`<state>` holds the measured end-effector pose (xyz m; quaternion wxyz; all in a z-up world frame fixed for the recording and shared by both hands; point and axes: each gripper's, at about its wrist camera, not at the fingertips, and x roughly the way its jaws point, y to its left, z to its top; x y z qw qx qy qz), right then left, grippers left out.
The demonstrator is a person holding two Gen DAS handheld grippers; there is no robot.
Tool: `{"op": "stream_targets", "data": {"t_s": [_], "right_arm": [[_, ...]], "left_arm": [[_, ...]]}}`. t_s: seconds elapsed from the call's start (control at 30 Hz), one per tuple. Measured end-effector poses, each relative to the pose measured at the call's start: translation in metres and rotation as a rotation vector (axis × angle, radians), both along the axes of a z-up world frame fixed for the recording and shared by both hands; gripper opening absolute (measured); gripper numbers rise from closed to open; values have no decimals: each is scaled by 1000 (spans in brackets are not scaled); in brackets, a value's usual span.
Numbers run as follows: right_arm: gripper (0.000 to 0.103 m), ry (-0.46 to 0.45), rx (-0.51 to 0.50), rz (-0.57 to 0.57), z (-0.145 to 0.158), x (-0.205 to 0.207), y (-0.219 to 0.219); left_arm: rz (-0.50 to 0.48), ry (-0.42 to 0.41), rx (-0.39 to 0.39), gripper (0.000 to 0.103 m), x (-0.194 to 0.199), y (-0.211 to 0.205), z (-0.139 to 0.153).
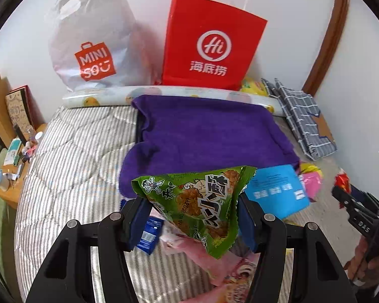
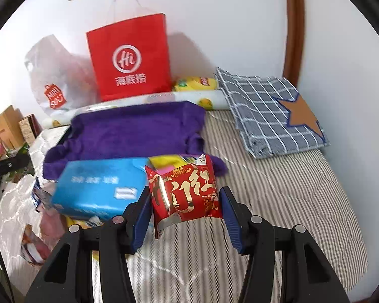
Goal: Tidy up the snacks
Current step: 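Grasp the green triangular snack bag with the left tool while the right tool lifts the red packet, then carry both snacks over the purple towel and open both tools to drop them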
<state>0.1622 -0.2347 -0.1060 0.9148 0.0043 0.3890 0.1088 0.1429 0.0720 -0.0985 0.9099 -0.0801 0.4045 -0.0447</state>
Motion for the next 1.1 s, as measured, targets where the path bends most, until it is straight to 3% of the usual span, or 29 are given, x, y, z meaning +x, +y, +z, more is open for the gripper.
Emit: {"op": "stream_targets", "data": {"t_s": [0.43, 0.83, 1.1], "right_arm": [[50, -43, 55, 66, 17, 50, 41], [50, -35, 44, 43, 9, 134, 51], [50, 1, 49, 34, -6, 180, 62]], "left_arm": [[-81, 6, -42, 62, 32, -26, 10], [-52, 19, -22, 62, 104, -15, 15], [-44, 47, -13, 62, 156, -4, 4]]}}
